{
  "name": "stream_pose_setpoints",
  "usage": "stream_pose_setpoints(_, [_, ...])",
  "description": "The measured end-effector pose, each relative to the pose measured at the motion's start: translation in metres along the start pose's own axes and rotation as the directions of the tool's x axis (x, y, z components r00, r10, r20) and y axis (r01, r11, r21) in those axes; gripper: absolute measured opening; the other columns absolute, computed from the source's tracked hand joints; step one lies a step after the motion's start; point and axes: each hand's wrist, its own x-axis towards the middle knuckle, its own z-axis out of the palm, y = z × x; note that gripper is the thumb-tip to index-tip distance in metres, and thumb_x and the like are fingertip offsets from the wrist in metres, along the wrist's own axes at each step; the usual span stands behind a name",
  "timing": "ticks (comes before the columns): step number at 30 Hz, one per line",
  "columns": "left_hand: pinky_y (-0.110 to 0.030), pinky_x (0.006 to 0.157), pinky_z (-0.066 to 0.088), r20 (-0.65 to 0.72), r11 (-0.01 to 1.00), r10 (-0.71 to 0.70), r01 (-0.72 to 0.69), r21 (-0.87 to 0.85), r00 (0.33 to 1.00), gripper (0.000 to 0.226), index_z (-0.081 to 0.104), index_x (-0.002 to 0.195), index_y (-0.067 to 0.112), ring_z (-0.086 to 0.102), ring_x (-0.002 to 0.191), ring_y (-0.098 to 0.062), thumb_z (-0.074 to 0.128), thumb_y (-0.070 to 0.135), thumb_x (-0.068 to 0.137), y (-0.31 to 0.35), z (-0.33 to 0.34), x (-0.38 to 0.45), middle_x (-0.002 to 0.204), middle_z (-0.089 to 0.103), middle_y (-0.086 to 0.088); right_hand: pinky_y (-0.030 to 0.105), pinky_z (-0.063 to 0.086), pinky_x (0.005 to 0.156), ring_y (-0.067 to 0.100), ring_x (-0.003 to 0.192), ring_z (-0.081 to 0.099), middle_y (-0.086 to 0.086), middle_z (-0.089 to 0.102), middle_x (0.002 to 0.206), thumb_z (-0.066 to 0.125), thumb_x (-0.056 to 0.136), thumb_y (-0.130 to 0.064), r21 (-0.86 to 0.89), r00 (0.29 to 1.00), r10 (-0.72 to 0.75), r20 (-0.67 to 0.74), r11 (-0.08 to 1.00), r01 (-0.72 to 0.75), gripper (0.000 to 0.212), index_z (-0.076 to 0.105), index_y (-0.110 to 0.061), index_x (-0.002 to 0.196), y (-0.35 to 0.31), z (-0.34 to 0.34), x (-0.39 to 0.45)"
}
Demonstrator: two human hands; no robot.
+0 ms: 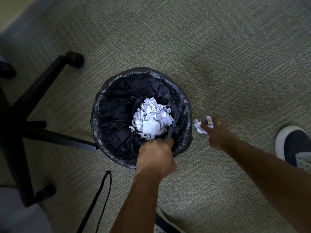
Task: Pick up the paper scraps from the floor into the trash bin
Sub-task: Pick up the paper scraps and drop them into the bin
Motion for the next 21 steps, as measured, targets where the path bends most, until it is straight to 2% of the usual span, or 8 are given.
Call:
stream_pose_setpoints(2, [-0.029,0.065,0.041,0.003,1.0,-0.002,0.002,0.001,1.0,0.037,0.054,0.106,0.024,0.049,0.068,-0.022,0.057,0.019,0.07,0.0,-0.001,0.0,0.08,0.057,0.001,0.043,0.056,0.09,0.038,0.117,0.059,0.017,0.01,0.159,0.055,0.091,-0.01,-0.062,1.0,0.001,-0.021,0.998,-0.002,0.072,0.024,-0.026,0.154,0.001,0.003,0.005])
stream_pose_setpoints(6, [-0.03,0.065,0.039,-0.003,1.0,-0.006,0.006,0.007,1.0,0.038,0.054,0.107,0.025,0.052,0.07,-0.023,0.057,0.02,0.07,0.0,0.0,0.001,0.082,0.058,0.001,0.039,0.056,0.091,0.034,0.125,0.058,0.02,0.022,0.158,0.037,0.101,-0.015,-0.35,0.995,-0.071,-0.069,0.936,0.043,0.061,0.015,-0.008,0.157,0.0,0.0,0.009])
stream_pose_setpoints(9, [-0.03,0.067,0.041,0.001,1.0,-0.013,0.013,0.006,1.0,0.04,0.054,0.11,0.026,0.046,0.069,-0.021,0.057,0.02,0.07,-0.001,0.001,0.0,0.079,0.054,0.002,0.039,0.058,0.086,0.036,0.123,0.06,0.019,0.035,0.156,0.026,0.097,-0.012,-0.423,0.974,-0.197,-0.11,0.896,0.133,0.058,0.029,-0.006,0.155,0.01,0.006,0.009])
stream_pose_setpoints(12, [-0.03,0.069,0.042,0.017,1.0,-0.021,0.021,0.004,1.0,0.043,0.054,0.114,0.027,0.044,0.069,-0.02,0.057,0.02,0.071,-0.001,0.001,0.0,0.077,0.052,0.003,0.04,0.06,0.077,0.031,0.103,0.068,0.011,0.048,0.147,0.039,0.092,-0.009,-0.166,0.961,-0.14,-0.237,0.981,0.102,0.051,0.047,-0.012,0.142,0.02,0.015,0.007])
stream_pose_setpoints(14, [-0.031,0.069,0.043,0.033,1.0,-0.026,0.026,-0.004,0.999,0.044,0.053,0.116,0.027,0.045,0.069,-0.02,0.057,0.019,0.072,0.0,0.001,0.001,0.077,0.053,0.003,0.04,0.058,0.074,0.031,0.095,0.066,0.013,0.057,0.127,0.049,0.096,-0.007,0.099,0.939,-0.062,-0.338,0.99,0.101,0.03,0.058,-0.007,0.125,0.011,0.005,-0.012])
stream_pose_setpoints(17, [-0.032,0.072,0.047,0.045,1.0,-0.027,0.027,-0.006,0.999,0.046,0.053,0.117,0.027,0.05,0.071,-0.022,0.057,0.019,0.072,0.002,-0.002,0.0,0.08,0.056,0.001,0.026,0.052,0.074,0.019,0.086,0.061,0.006,0.055,0.106,0.056,0.1,-0.014,0.511,0.83,0.14,-0.54,0.838,0.191,0.011,0.066,-0.008,0.102,-0.02,-0.021,-0.054])
stream_pose_setpoints(19, [-0.032,0.072,0.047,0.055,0.999,-0.035,0.035,-0.007,0.998,0.046,0.053,0.118,0.027,0.051,0.073,-0.022,0.057,0.02,0.073,0.003,-0.003,0.0,0.081,0.056,0.001,0.005,0.042,0.077,0.005,0.089,0.058,0.003,0.055,0.107,0.06,0.101,-0.02,0.604,0.714,0.248,-0.654,0.74,0.296,0.012,0.066,-0.01,0.102,-0.044,-0.047,-0.08])
stream_pose_setpoints(21, [-0.032,0.071,0.045,0.063,0.999,-0.043,0.044,-0.013,0.997,0.046,0.053,0.119,0.027,0.048,0.071,-0.022,0.058,0.019,0.073,0.003,-0.005,-0.001,0.08,0.056,0.001,0.006,0.045,0.079,0.0,0.091,0.058,0.01,0.057,0.106,0.063,0.098,-0.012,0.635,0.58,0.334,-0.743,0.626,0.453,0.011,0.064,-0.003,0.103,-0.072,-0.078,-0.106])
